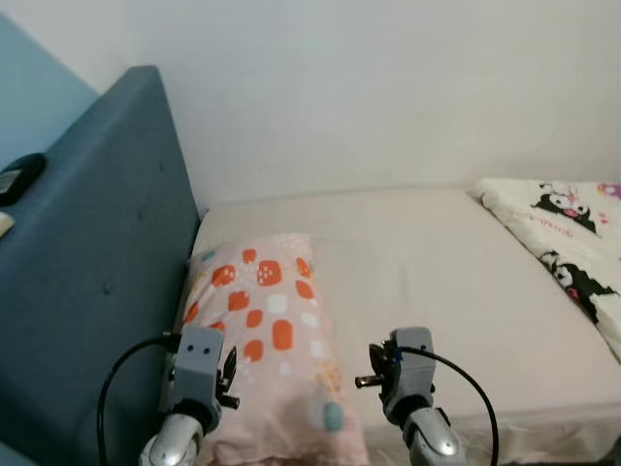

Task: Clean up the room

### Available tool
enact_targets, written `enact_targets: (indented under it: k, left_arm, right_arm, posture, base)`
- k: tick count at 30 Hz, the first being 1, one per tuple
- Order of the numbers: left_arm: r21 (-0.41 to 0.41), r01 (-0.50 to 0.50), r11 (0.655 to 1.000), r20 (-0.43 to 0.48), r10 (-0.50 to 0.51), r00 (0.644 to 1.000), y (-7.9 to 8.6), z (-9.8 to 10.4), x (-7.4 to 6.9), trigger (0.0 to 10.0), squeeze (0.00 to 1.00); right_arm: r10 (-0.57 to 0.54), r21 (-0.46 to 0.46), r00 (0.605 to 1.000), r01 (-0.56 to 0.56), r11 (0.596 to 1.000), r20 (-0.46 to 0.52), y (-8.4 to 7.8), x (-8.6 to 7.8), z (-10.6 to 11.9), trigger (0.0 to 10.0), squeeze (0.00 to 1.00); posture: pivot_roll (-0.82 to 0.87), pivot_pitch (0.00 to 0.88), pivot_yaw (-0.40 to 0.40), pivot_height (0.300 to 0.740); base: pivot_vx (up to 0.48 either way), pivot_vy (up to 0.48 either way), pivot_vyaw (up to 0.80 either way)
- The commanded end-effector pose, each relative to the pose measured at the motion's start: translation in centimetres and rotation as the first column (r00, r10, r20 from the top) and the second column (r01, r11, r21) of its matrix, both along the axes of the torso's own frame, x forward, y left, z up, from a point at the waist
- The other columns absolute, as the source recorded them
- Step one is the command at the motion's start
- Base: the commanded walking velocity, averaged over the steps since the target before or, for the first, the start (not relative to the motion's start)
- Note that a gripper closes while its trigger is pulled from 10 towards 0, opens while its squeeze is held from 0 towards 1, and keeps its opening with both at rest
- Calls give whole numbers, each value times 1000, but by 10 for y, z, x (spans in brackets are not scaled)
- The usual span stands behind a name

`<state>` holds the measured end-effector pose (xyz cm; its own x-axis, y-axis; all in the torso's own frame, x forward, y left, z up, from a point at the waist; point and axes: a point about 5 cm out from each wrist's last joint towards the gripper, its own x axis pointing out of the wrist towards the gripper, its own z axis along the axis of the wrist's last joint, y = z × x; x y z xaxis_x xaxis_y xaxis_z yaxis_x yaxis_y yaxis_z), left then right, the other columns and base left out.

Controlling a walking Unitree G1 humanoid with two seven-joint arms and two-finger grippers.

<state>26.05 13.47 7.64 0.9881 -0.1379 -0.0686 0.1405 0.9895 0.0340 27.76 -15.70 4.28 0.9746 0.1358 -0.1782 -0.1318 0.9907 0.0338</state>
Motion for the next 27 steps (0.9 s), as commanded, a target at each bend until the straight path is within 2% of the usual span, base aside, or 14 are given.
enact_targets:
  k: [1,16,22,27]
  left_arm:
    - [11,4,1000,-20,-4,1000,2,-4,-2,10000,0]
    - [14,14,1000,-28,-13,1000,3,-4,-3,10000,0]
    - [21,48,999,-64,-47,997,1,-7,-4,10000,0]
    - [17,65,998,-76,-63,995,-1,-8,-4,10000,0]
  right_arm:
    - [-10,13,1000,10,1000,-1,1,0,1,10000,0]
    - [-14,15,1000,14,1000,-9,1,-2,-1,10000,0]
    - [-15,17,1000,15,1000,-10,1,-3,-2,10000,0]
    - [-17,18,1000,17,1000,-10,1,-3,-2,10000,0]
  posture:
    - [-32,114,13,740]
    - [-29,111,14,740]
    - [-28,105,18,740]
    - [-30,102,22,740]
  base:
    - [0,-394,0]
    - [0,-394,0]
    - [0,0,0]
    - [0,404,0]
